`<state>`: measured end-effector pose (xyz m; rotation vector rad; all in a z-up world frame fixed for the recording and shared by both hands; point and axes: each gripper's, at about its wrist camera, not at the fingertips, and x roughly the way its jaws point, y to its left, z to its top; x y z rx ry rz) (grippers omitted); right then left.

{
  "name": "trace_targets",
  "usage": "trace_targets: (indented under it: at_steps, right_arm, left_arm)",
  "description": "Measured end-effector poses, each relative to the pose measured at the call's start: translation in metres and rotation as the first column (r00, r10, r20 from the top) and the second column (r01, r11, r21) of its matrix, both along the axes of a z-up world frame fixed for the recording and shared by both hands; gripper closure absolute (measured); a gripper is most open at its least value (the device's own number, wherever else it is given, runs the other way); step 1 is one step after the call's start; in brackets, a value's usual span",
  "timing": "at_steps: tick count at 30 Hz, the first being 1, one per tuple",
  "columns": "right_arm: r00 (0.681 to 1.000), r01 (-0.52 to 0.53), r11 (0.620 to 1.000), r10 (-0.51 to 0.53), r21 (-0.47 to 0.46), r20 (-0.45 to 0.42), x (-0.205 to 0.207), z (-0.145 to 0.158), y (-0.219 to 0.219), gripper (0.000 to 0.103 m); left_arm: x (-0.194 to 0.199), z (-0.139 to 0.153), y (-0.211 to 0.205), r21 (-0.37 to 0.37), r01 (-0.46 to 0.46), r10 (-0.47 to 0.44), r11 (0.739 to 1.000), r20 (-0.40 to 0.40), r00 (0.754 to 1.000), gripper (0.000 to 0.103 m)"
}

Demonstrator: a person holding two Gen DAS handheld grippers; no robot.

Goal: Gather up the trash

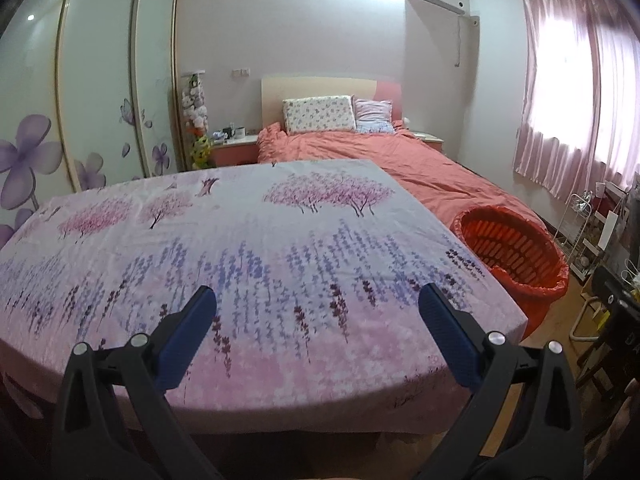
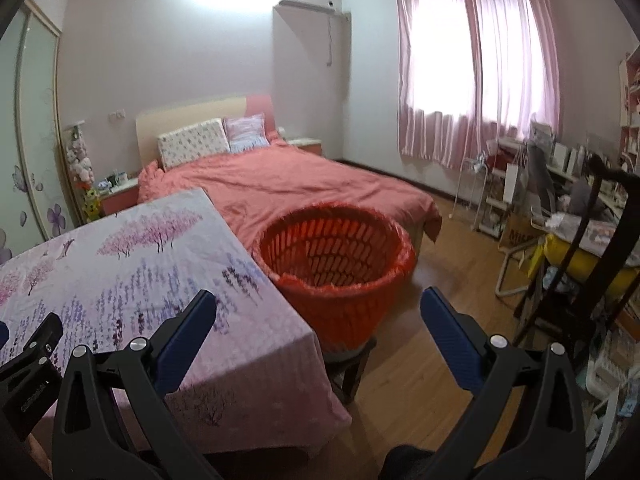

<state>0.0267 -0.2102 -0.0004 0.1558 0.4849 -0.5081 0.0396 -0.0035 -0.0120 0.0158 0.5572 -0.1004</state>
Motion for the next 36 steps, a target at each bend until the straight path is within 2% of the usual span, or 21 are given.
trace_targets:
  at_steps: [6,15,22,29,36]
  right_arm:
    - [0.999,0.015,1.0,-0.015,0.0,-0.029,-0.003,-0.007,0.012,0.002]
    - [1.0,0.012,0.999,-0.012,-0.037,-0.013,-0.009,-0.006,0.022,0.002]
    - [1.0,-0.001,1.0,0.001,-0.02,-0.02,-0.008,-0.006,0.022,0.002]
    - [1.0,-0.008,1.0,0.008,-0.002,-0.015,-0.011,-0.003,0.022,0.002]
    - [1.0,-0.023,1.0,0.023,0.016,-0.014,-0.013,-0.001,0.024,0.002]
  left_arm:
    - [-0.002,-0.001,0.001,0.004,-0.019,0.019,1.0,-0.009,1.0,0.004]
    - [-0.006,0.001,0.001,0.011,-0.049,0.049,0.999,-0.007,0.999,0.004]
    - [-0.007,0.001,0.005,-0.007,-0.056,0.056,0.998,-0.026,0.998,0.004]
    - [-0.013,0.009,0.006,-0.01,-0.065,0.065,0.998,0.0,0.998,0.004]
    - [-0.012,0.01,0.01,-0.019,-0.086,0.086,0.996,-0.023,0.996,0.004]
